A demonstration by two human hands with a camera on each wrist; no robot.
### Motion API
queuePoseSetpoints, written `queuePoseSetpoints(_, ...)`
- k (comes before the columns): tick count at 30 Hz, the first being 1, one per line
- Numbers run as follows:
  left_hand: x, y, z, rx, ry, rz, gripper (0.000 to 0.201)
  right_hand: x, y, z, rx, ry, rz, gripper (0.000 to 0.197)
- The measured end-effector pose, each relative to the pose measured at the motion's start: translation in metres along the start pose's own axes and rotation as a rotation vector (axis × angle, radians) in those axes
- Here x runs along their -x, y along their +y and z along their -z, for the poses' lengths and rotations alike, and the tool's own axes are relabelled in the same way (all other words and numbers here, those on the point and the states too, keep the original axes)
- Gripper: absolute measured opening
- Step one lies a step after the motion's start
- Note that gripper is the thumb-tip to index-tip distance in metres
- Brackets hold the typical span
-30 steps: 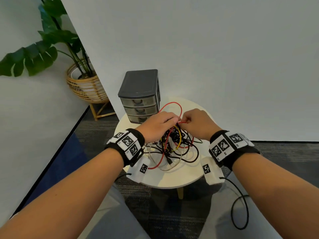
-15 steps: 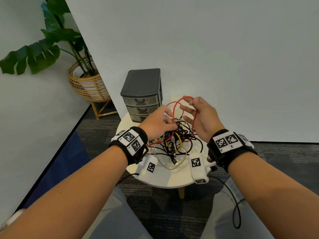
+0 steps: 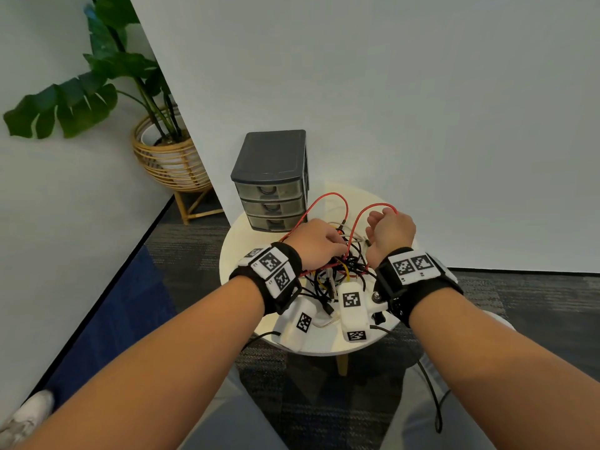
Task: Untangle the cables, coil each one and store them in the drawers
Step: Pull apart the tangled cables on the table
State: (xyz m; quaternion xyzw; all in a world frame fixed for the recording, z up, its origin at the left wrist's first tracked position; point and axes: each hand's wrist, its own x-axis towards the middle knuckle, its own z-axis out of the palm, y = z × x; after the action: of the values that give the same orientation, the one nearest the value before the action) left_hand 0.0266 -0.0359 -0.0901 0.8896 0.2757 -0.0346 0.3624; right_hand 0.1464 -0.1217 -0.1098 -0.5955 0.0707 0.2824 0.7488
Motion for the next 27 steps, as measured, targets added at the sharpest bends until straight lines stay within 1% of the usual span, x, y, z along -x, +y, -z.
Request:
queuePoseSetpoints(3, -0.004, 0.001, -0.005, -0.072, -0.009, 0.028, 0.022, 0.006, -0.001, -0.003, 0.029, 0.005, 0.018, 0.02)
queuePoseSetpoints(5, -0.006, 0.0, -0.009, -0.122, -0.008, 0.061, 0.014, 0.009, -0.004, -0.004, 0.056, 0.017, 0.022, 0.026)
queuePoseSetpoints(6, -0.006, -0.001, -0.01, -0.149, 0.002, 0.076, 0.014, 0.01, -0.005, -0.004, 0.07, 0.033, 0.022, 0.032)
queuePoseSetpoints(7, -0.007, -0.001, -0.01, -0.175, 0.012, 0.089, 0.019, 0.011, -0.006, -0.005, 0.086, 0.056, 0.022, 0.039)
queuePoseSetpoints(9, -0.006, -0.002, -0.01, -0.211, 0.011, 0.099, 0.023, 0.009, -0.006, -0.004, 0.115, 0.133, 0.042, 0.058)
queuePoseSetpoints(10, -0.005, -0.002, -0.009, -0.222, 0.0, 0.094, 0.022, 0.009, -0.005, -0.003, 0.137, 0.142, 0.07, 0.066)
queuePoseSetpoints(11, -0.004, -0.002, -0.009, -0.235, -0.013, 0.086, 0.021, 0.009, -0.004, -0.003, 0.163, 0.103, 0.1, 0.071)
queuePoseSetpoints(12, -0.003, -0.002, -0.01, -0.253, -0.028, 0.08, 0.022, 0.008, -0.002, -0.002, 0.175, 0.043, 0.118, 0.072)
queuePoseSetpoints(14, -0.001, 0.0, -0.015, -0.3, -0.04, 0.087, 0.024, 0.008, -0.001, -0.002, 0.156, -0.026, 0.107, 0.063)
queuePoseSetpoints(16, -0.001, 0.001, -0.019, -0.319, -0.011, 0.092, 0.018, 0.007, -0.003, -0.001, 0.146, -0.008, 0.11, 0.054)
queuePoseSetpoints(18, 0.0, 0.001, -0.02, -0.299, 0.014, 0.089, 0.013, 0.002, -0.004, 0.001, 0.132, 0.02, 0.115, 0.054)
queuePoseSetpoints(22, 0.005, 0.002, -0.018, -0.354, -0.041, 0.088, 0.016, -0.005, -0.003, 0.008, 0.039, 0.114, 0.077, 0.057)
queuePoseSetpoints(24, 0.007, 0.003, -0.019, -0.393, -0.038, 0.067, 0.011, -0.007, -0.001, 0.01, -0.006, 0.123, 0.065, 0.056)
queuePoseSetpoints(25, 0.007, 0.003, -0.019, -0.406, -0.017, 0.056, 0.009, -0.006, -0.001, 0.011, 0.025, 0.106, 0.062, 0.055)
queuePoseSetpoints(26, 0.007, 0.003, -0.02, -0.413, 0.011, 0.043, 0.01, -0.006, -0.002, 0.011, 0.123, 0.083, 0.061, 0.054)
queuePoseSetpoints(27, 0.007, 0.003, -0.02, -0.411, 0.044, 0.029, 0.013, -0.004, -0.003, 0.012, 0.307, 0.061, 0.076, 0.054)
